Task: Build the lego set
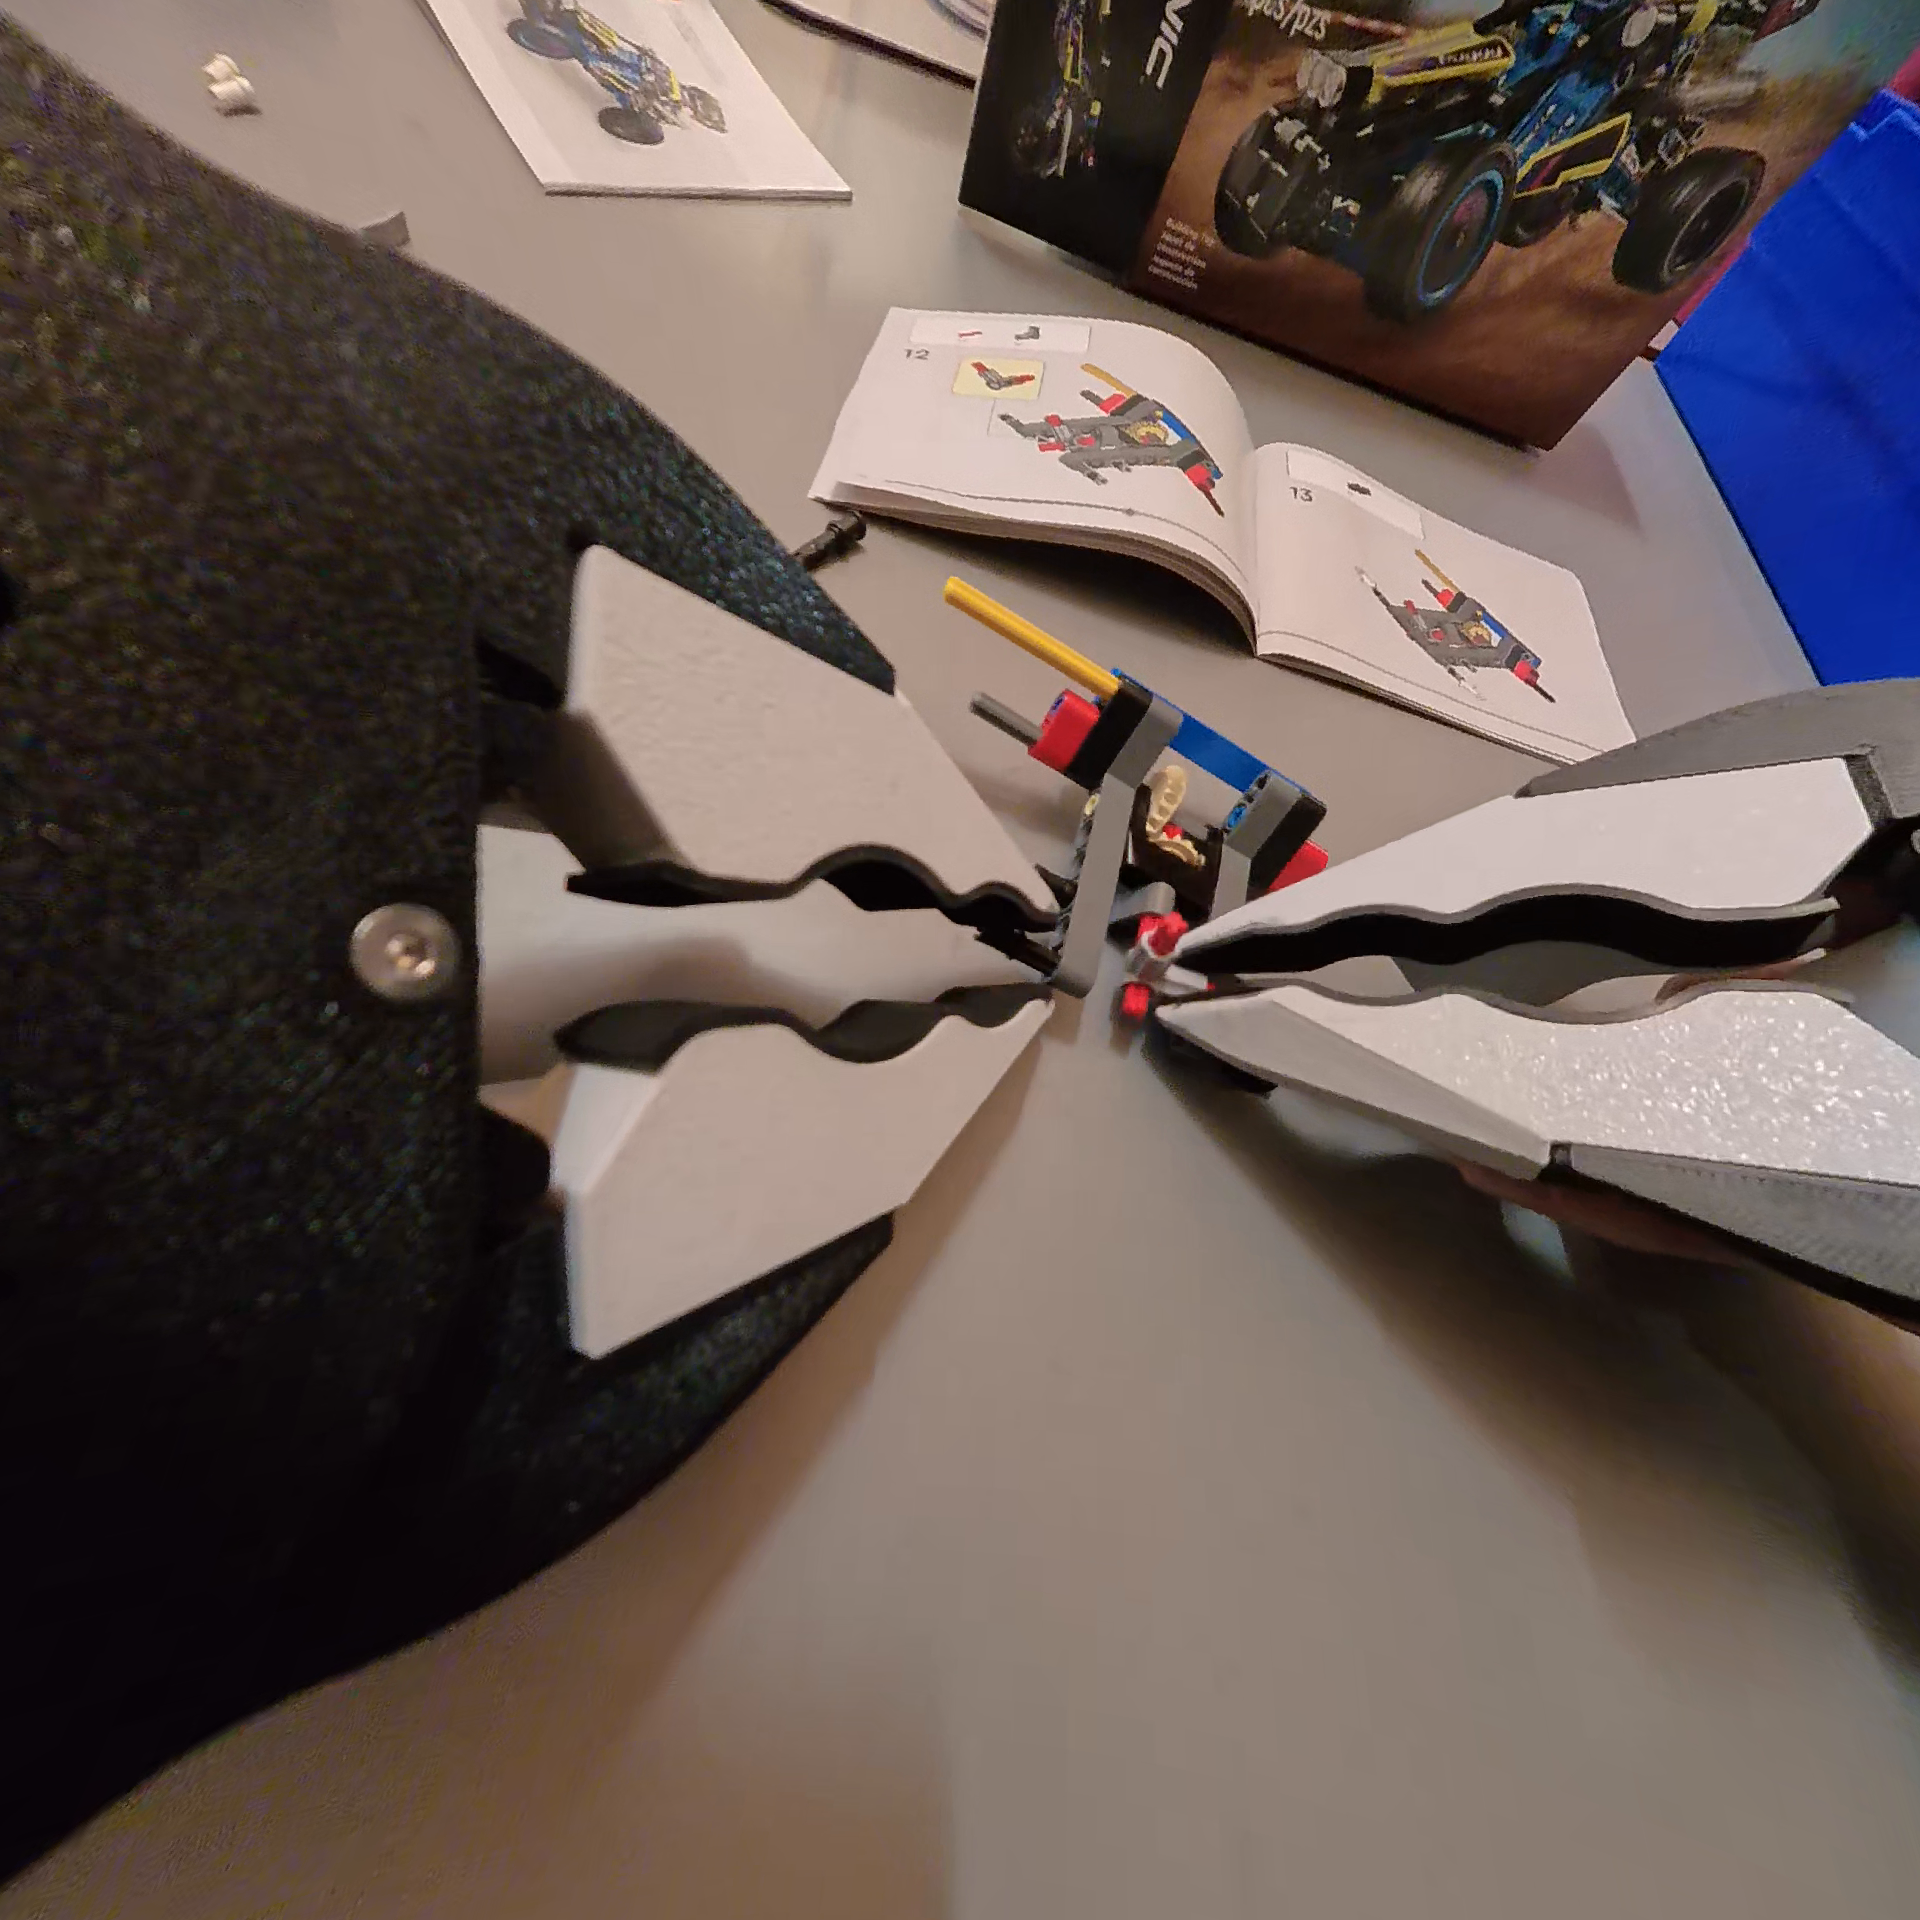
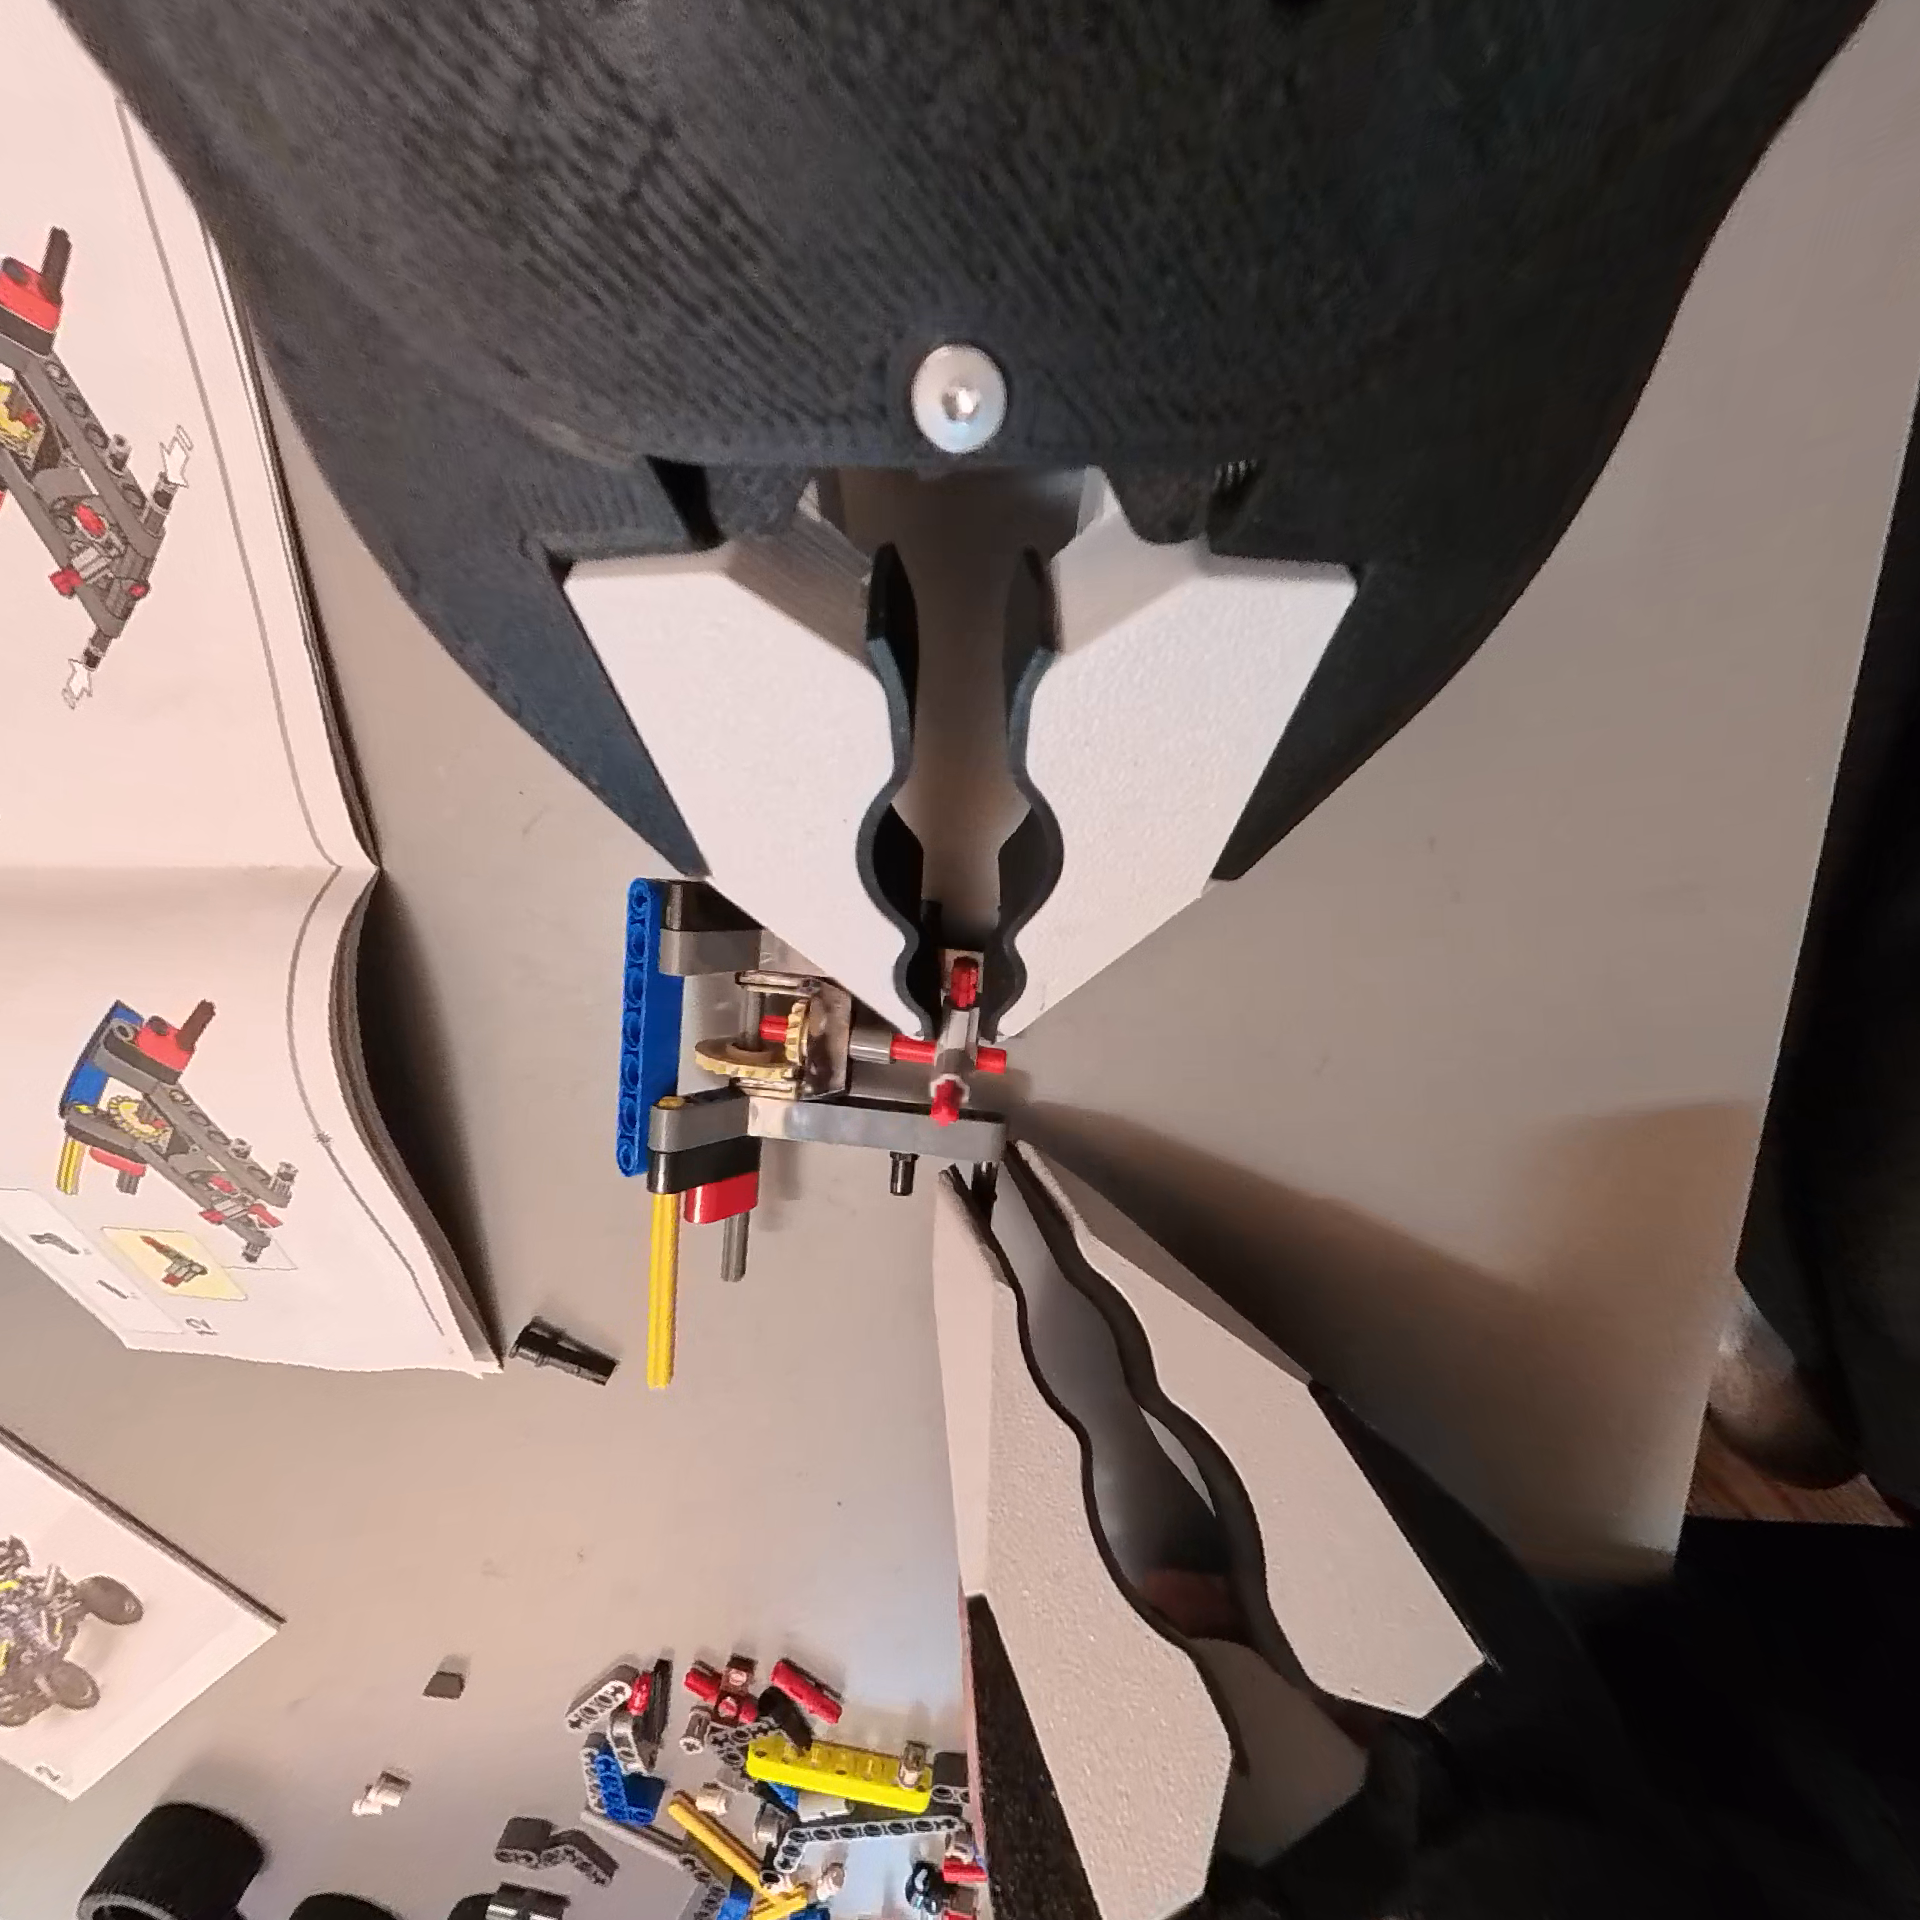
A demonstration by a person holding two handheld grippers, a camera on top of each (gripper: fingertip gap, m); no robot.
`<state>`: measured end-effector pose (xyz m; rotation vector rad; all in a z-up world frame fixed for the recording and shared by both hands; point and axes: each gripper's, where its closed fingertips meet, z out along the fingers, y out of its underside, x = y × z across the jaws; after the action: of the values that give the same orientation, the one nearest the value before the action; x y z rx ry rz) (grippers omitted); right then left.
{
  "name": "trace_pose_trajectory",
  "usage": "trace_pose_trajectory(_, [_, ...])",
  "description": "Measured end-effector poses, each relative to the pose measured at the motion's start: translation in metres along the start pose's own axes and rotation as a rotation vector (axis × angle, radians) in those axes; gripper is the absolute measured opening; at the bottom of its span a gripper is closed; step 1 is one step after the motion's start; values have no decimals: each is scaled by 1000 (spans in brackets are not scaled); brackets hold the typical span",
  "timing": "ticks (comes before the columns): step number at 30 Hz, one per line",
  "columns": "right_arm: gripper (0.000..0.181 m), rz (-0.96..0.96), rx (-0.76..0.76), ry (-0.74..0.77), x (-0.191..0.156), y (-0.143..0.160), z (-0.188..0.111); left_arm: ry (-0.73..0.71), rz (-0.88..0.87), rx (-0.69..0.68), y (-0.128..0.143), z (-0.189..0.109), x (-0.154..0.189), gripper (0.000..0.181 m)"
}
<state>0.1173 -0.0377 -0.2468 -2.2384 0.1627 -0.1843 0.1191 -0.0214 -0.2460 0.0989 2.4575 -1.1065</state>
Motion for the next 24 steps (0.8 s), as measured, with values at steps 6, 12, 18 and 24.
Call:
trace_pose_trajectory(6, [5, -27, -9, -23, -5, 1, 0, 2, 0, -1, 0, 1, 1, 7])
trace_pose_trajectory(12, [5, -31, -18, -19, -4, 1, 1, 0, 10, -9, 1, 1, 2, 7])
trace_pose_trajectory(18, [6, -43, -23, -2, -2, 0, 1, -5, 7, -3, -1, 1, 0, 7])
trace_pose_trajectory(24, [11, -49, -25, 9, 0, 1, 0, -5, 8, -8, 0, 2, 0, 6])
